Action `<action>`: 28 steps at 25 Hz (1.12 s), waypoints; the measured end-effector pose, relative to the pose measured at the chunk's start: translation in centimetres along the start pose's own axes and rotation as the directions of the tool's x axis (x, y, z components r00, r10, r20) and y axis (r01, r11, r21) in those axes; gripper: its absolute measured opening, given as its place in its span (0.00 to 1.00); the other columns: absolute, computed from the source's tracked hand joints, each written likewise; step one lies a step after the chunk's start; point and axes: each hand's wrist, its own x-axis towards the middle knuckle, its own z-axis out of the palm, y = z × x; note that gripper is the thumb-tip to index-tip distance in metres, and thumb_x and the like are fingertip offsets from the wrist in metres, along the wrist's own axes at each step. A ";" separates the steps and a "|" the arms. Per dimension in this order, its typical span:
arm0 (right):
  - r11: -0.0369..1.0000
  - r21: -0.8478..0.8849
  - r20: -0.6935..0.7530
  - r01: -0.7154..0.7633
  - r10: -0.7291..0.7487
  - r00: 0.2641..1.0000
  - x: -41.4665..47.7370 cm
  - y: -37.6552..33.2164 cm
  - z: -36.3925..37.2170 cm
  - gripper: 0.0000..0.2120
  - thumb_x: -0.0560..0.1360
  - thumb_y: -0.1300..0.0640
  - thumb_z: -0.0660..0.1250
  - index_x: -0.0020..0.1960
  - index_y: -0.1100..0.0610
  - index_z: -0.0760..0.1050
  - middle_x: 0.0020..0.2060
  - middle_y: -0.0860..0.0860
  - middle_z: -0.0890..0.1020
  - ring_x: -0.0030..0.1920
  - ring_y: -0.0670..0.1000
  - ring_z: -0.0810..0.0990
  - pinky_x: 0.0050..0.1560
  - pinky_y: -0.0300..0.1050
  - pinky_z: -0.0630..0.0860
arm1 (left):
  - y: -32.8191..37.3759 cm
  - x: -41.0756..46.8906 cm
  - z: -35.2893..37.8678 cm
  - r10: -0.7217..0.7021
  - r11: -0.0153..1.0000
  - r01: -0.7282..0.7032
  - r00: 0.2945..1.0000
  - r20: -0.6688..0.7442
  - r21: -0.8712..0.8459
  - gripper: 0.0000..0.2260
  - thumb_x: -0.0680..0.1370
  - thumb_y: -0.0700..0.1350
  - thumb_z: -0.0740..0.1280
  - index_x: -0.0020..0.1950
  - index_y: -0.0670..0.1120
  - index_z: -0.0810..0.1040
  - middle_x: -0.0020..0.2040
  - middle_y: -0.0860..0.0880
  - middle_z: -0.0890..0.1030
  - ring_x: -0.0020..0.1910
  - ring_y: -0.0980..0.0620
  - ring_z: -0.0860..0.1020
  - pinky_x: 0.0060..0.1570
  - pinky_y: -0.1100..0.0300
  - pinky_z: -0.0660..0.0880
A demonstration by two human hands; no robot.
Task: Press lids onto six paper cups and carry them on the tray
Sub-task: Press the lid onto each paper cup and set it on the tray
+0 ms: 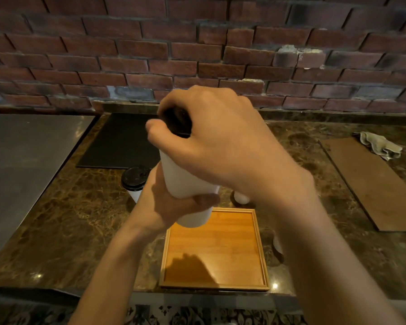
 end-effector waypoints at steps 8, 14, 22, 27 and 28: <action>0.971 0.209 0.185 -0.114 0.075 0.980 0.9 0.9 -0.3 0.15 0.75 0.38 0.65 0.55 0.44 0.81 0.48 0.42 0.81 0.49 0.44 0.79 0.47 0.42 0.78 | -0.5 0.2 -0.6 -0.195 0.957 0.232 0.960 0.201 -0.176 0.28 0.52 0.47 0.79 0.52 0.51 0.80 0.46 0.49 0.84 0.48 0.48 0.82 0.43 0.54 0.78; 0.980 0.165 -0.035 -0.114 0.122 0.992 0.1 0.1 0.0 0.16 0.76 0.37 0.62 0.56 0.43 0.79 0.48 0.41 0.82 0.49 0.46 0.79 0.45 0.44 0.78 | 0.4 0.5 -0.5 -0.154 0.985 0.160 0.984 0.084 -0.065 0.29 0.55 0.50 0.79 0.55 0.53 0.76 0.47 0.55 0.82 0.47 0.55 0.81 0.38 0.64 0.78; 0.808 0.555 0.036 -0.199 0.215 0.976 -2.7 4.5 -0.9 0.40 0.64 0.29 0.66 0.73 0.40 0.63 0.65 0.35 0.74 0.63 0.33 0.73 0.59 0.33 0.74 | 0.5 0.8 0.0 -0.133 0.973 0.158 0.980 0.150 -0.165 0.21 0.59 0.45 0.77 0.49 0.63 0.80 0.46 0.57 0.83 0.47 0.58 0.81 0.41 0.66 0.77; 0.599 0.691 0.331 -0.404 0.234 0.914 -5.6 5.5 2.4 0.43 0.62 0.37 0.71 0.74 0.47 0.64 0.62 0.40 0.78 0.61 0.40 0.78 0.55 0.34 0.77 | -0.1 0.7 -0.2 -0.161 0.955 0.205 0.965 0.207 -0.215 0.22 0.64 0.42 0.72 0.57 0.54 0.78 0.50 0.51 0.83 0.51 0.51 0.81 0.46 0.61 0.78; 0.583 0.695 0.343 -0.421 0.246 0.907 -5.7 5.4 3.2 0.40 0.64 0.39 0.72 0.72 0.48 0.67 0.61 0.42 0.79 0.60 0.43 0.79 0.54 0.37 0.78 | -0.3 0.6 -0.1 -0.167 0.954 0.216 0.959 0.229 -0.207 0.22 0.65 0.41 0.72 0.58 0.51 0.77 0.51 0.50 0.83 0.52 0.51 0.81 0.46 0.61 0.78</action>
